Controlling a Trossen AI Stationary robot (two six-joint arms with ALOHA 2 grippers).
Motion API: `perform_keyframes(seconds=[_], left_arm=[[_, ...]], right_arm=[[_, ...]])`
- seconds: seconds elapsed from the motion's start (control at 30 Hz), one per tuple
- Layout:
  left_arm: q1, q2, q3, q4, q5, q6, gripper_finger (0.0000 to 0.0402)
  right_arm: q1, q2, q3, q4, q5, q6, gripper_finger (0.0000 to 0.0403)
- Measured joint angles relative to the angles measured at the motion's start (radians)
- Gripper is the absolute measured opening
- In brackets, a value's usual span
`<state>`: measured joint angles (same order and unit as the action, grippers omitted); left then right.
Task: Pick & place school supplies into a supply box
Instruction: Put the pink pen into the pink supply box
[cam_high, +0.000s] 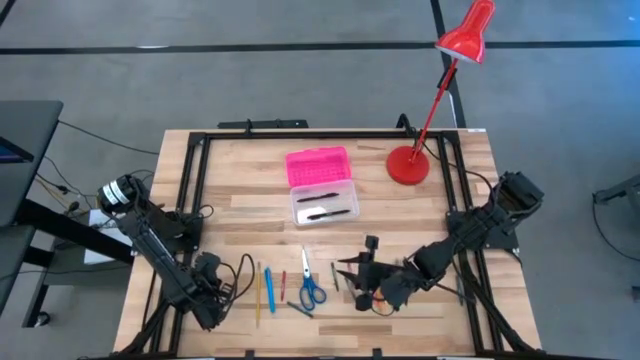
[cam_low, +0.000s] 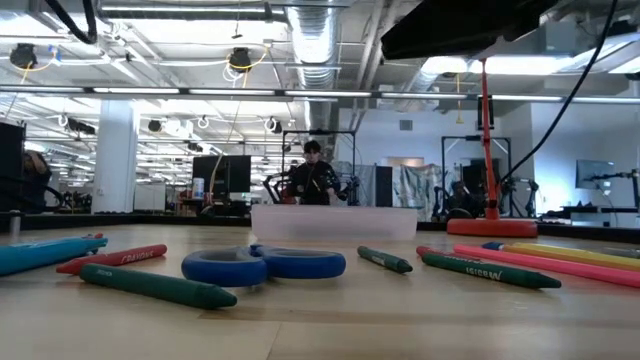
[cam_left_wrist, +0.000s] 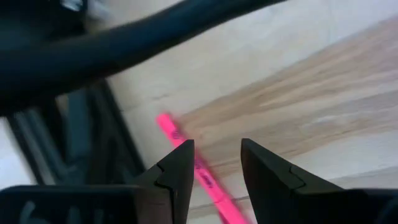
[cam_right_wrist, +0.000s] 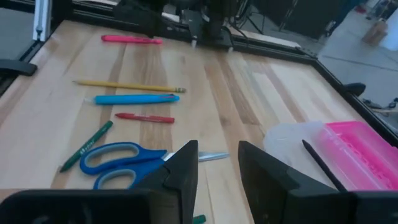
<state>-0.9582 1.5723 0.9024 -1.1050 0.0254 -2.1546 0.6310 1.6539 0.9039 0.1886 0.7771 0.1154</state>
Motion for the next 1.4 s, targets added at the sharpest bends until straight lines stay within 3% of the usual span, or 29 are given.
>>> perform_keyframes(seconds=[0.3,0.73,0.9,1.4], left_arm=[[-0.003,0.053,-0.031,0.023,0.137,0.018,0.0127],[-0.003,0.067,-0.032,0.087,0.107,0.04,0.0127],[-0.008,0.067,-0.067,0.128,0.182,0.039,0.0127],[-0.032,0.063,-0.089,0.228,0.088,0.061,0.0127]], right_arm=[[0.03,0.0,0.0,0.016,0.038,0.0,0.0107],[0.023,0.001,0.0,0.006,0.037,0.018,0.0107],[0.024,0.001,0.0,0.004,0.036,0.018,0.0107],[0.024,0.003,0.0,-0.001,0.034,0.028,0.0107]])
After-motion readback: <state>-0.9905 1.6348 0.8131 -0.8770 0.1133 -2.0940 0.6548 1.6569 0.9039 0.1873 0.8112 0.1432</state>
